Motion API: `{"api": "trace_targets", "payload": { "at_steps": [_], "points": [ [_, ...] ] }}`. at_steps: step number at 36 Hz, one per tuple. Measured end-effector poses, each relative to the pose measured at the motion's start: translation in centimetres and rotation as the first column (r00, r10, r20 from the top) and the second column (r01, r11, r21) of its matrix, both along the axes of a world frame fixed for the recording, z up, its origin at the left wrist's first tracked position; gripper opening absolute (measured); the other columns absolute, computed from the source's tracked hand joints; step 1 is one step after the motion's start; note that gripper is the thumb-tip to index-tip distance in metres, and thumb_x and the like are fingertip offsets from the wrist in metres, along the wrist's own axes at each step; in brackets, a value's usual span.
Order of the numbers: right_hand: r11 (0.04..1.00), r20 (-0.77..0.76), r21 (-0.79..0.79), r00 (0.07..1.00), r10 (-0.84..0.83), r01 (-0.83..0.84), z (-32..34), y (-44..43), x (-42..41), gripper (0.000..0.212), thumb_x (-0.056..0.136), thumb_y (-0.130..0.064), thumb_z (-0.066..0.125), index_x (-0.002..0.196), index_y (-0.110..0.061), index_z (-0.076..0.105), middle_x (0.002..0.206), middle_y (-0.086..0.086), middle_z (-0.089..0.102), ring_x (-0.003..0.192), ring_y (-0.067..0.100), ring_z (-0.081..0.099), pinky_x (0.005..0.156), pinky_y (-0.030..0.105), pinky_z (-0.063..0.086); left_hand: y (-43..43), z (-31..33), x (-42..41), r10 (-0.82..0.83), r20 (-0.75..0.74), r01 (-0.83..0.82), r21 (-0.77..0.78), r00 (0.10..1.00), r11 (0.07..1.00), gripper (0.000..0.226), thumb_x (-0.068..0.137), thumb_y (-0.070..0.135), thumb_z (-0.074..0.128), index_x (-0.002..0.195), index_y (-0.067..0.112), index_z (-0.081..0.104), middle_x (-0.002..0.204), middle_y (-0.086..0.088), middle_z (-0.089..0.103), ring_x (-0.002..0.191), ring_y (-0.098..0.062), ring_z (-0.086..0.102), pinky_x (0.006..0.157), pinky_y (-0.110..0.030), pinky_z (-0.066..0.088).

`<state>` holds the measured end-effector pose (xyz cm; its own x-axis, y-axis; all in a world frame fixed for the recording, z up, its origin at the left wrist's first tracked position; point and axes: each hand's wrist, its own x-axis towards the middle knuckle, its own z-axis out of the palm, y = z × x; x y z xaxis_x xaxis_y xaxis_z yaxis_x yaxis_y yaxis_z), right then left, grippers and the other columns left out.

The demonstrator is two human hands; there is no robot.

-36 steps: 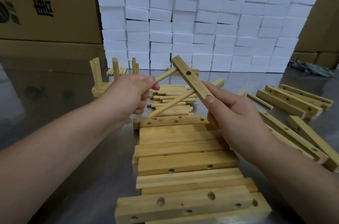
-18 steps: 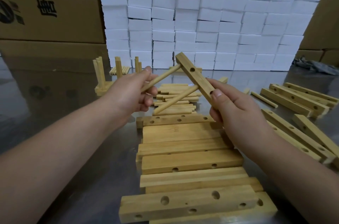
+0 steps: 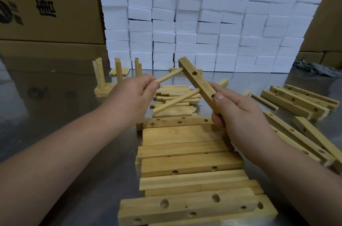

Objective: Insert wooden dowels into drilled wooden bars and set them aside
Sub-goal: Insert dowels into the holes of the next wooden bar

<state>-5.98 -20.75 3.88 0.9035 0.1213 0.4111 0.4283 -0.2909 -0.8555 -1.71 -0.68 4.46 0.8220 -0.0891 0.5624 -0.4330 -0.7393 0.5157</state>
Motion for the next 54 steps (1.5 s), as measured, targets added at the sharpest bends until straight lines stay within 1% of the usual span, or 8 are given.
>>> {"api": "trace_targets", "payload": {
  "at_steps": [7,14,18,27,31,35,49,54],
  "points": [
    [1.000,0.015,-0.013,1.000,-0.006,0.006,-0.2,0.0,0.0,0.036,0.098,-0.024,0.035,0.102,-0.056,0.051,0.047,-0.010,0.042,0.040,-0.002,0.040,0.038,0.010,0.032,0.1,0.1,-0.1,-0.005,-0.062,0.001,-0.063,0.998,0.998,0.029,0.096,0.031,0.039,0.073,0.027,0.055,0.056,0.007,0.047,0.049,-0.004,0.042,0.044,-0.022,0.032],
    [1.000,0.028,-0.027,1.000,-0.003,0.004,-0.2,0.0,-0.1,0.035,0.096,-0.028,0.035,0.098,-0.057,0.054,0.048,-0.009,0.042,0.042,-0.001,0.040,0.039,0.011,0.033,-0.3,1.1,0.2,-0.295,-0.321,0.061,-0.576,0.900,0.815,0.034,0.098,0.018,0.039,0.066,0.010,0.047,0.036,0.009,0.028,0.033,-0.008,0.023,0.040,-0.018,0.021],
    [1.000,0.013,-0.017,1.000,-0.012,0.013,-0.2,0.0,-0.1,0.034,0.096,-0.027,0.035,0.099,-0.056,0.052,0.048,-0.011,0.043,0.042,-0.002,0.041,0.039,0.010,0.033,-0.1,0.9,0.2,-0.410,-0.325,0.121,-0.639,0.852,0.759,0.033,0.098,0.019,0.039,0.067,0.010,0.046,0.041,0.008,0.027,0.033,-0.007,0.022,0.035,-0.015,0.022],
    [0.983,-0.009,0.039,0.984,-0.178,0.179,-0.6,0.0,1.0,0.029,0.099,-0.033,0.032,0.104,-0.048,0.057,0.053,-0.015,0.051,0.045,-0.004,0.044,0.041,0.013,0.034,0.8,0.5,1.5,-0.281,-0.354,0.011,-0.604,0.892,0.797,0.046,0.099,0.041,0.028,0.092,0.018,0.067,0.052,0.007,0.058,0.050,-0.010,0.050,0.050,-0.022,0.041],
    [0.910,-0.047,0.238,0.940,-0.337,0.338,0.2,-1.2,1.6,0.030,0.100,-0.034,0.031,0.094,-0.039,0.060,0.052,-0.013,0.049,0.052,0.006,0.040,0.051,0.028,0.032,1.0,-0.5,1.6,-0.112,-0.310,0.027,-0.266,0.944,0.963,0.027,0.095,0.024,0.041,0.085,0.030,0.065,0.084,0.015,0.063,0.082,-0.004,0.055,0.070,-0.020,0.037],
    [0.859,-0.134,0.343,0.925,-0.356,0.381,0.4,-1.5,1.9,0.030,0.100,-0.032,0.029,0.084,-0.032,0.054,0.058,-0.009,0.049,0.044,0.005,0.036,0.047,0.025,0.030,0.6,-1.6,1.8,-0.081,-0.441,0.038,-0.105,0.894,0.994,0.023,0.092,0.026,0.049,0.082,0.033,0.068,0.106,0.017,0.054,0.102,-0.005,0.044,0.085,-0.027,0.031],
    [0.909,-0.156,0.332,0.965,-0.212,0.253,-0.2,-1.3,2.6,0.024,0.101,-0.015,0.035,0.106,-0.023,0.057,0.090,-0.004,0.062,0.052,0.005,0.056,0.053,0.022,0.042,0.8,-2.9,2.6,-0.026,-0.482,0.002,-0.051,0.876,0.999,0.009,0.087,0.028,0.061,0.082,0.037,0.062,0.094,0.018,0.056,0.085,0.001,0.049,0.066,-0.017,0.035],
    [0.921,-0.143,0.287,0.963,-0.231,0.263,-0.6,-1.2,2.9,0.029,0.101,-0.016,0.035,0.121,-0.017,0.055,0.089,-0.002,0.061,0.055,0.004,0.059,0.047,0.014,0.042,0.7,-2.9,3.0,-0.030,-0.532,-0.018,-0.084,0.846,0.996,0.006,0.085,0.034,0.064,0.083,0.035,0.069,0.084,0.023,0.053,0.082,0.001,0.047,0.080,-0.025,0.035]
  ]
}}
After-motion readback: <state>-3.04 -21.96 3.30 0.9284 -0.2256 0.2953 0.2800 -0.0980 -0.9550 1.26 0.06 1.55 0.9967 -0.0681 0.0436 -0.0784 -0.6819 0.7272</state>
